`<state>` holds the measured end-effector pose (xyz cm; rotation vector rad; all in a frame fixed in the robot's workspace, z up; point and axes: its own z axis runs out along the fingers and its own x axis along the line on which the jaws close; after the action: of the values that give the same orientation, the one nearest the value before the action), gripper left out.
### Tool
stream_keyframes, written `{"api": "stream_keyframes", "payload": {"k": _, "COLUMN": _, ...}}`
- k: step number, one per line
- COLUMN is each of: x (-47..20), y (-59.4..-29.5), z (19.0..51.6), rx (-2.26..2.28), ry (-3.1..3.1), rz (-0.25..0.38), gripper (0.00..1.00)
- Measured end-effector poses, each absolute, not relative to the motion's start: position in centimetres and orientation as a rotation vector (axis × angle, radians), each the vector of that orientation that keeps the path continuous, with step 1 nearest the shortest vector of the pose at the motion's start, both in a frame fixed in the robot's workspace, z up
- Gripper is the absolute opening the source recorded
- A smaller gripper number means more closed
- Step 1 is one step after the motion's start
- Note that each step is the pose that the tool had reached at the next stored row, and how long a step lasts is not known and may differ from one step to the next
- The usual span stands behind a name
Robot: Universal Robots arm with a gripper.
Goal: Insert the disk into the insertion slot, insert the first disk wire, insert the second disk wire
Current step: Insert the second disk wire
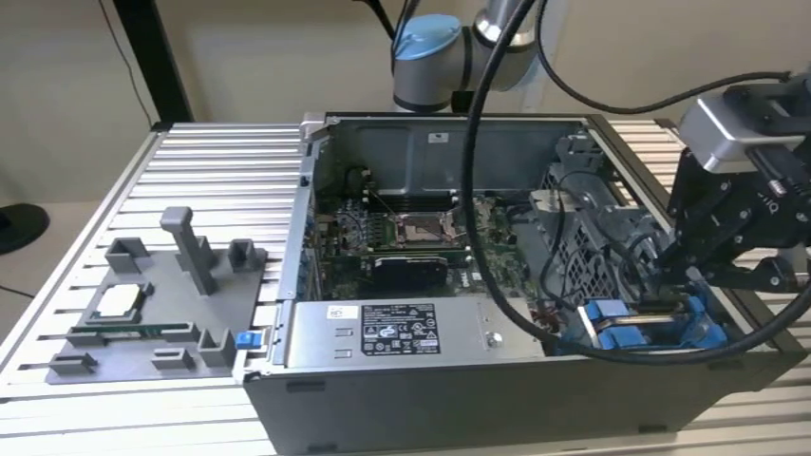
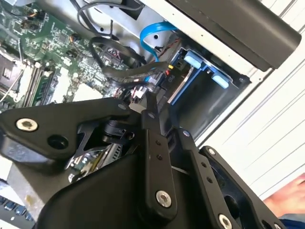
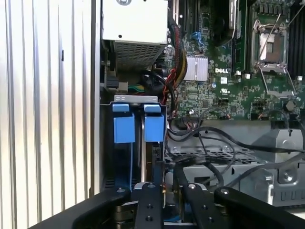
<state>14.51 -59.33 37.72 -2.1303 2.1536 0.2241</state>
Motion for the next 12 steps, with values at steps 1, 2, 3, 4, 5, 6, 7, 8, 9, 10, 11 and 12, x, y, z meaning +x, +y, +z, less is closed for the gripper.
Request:
{"api": "stream_keyframes", "payload": {"k": 1, "x": 14.5, "y": -59.3, "z": 38.2, "rx": -2.131, "ry": 2.153, "rz": 0.224, "gripper": 1.00}}
{"api": "stream_keyframes", "payload": {"k": 2, "x": 14.5, "y": -59.3, "z": 38.6, "rx": -2.130, "ry": 2.153, "rz": 0.224, "gripper": 1.00}}
{"api": "stream_keyframes", "payload": {"k": 3, "x": 14.5, "y": -59.3, "z": 39.1, "rx": -2.130, "ry": 2.154, "rz": 0.224, "gripper": 1.00}}
{"api": "stream_keyframes", "payload": {"k": 4, "x": 14.5, "y": -59.3, "z": 39.5, "rx": -2.130, "ry": 2.154, "rz": 0.224, "gripper": 1.00}}
{"api": "stream_keyframes", "payload": {"k": 5, "x": 14.5, "y": -59.3, "z": 39.9, "rx": -2.130, "ry": 2.153, "rz": 0.224, "gripper": 1.00}}
{"api": "stream_keyframes", "payload": {"k": 6, "x": 14.5, "y": -59.3, "z": 40.0, "rx": -2.130, "ry": 2.154, "rz": 0.224, "gripper": 1.00}}
{"api": "stream_keyframes", "payload": {"k": 7, "x": 14.5, "y": -59.3, "z": 40.0, "rx": -2.130, "ry": 2.154, "rz": 0.224, "gripper": 1.00}}
{"api": "stream_keyframes", "payload": {"k": 8, "x": 14.5, "y": -59.3, "z": 40.0, "rx": -2.130, "ry": 2.154, "rz": 0.224, "gripper": 1.00}}
{"api": "stream_keyframes", "payload": {"k": 9, "x": 14.5, "y": -59.3, "z": 40.0, "rx": -2.130, "ry": 2.154, "rz": 0.224, "gripper": 1.00}}
{"api": "stream_keyframes", "payload": {"k": 10, "x": 14.5, "y": -59.3, "z": 40.0, "rx": -2.130, "ry": 2.154, "rz": 0.225, "gripper": 1.00}}
{"api": "stream_keyframes", "payload": {"k": 11, "x": 14.5, "y": -59.3, "z": 40.0, "rx": -2.131, "ry": 2.154, "rz": 0.225, "gripper": 1.00}}
{"api": "stream_keyframes", "payload": {"k": 12, "x": 14.5, "y": -59.3, "z": 40.0, "rx": -2.131, "ry": 2.154, "rz": 0.225, "gripper": 1.00}}
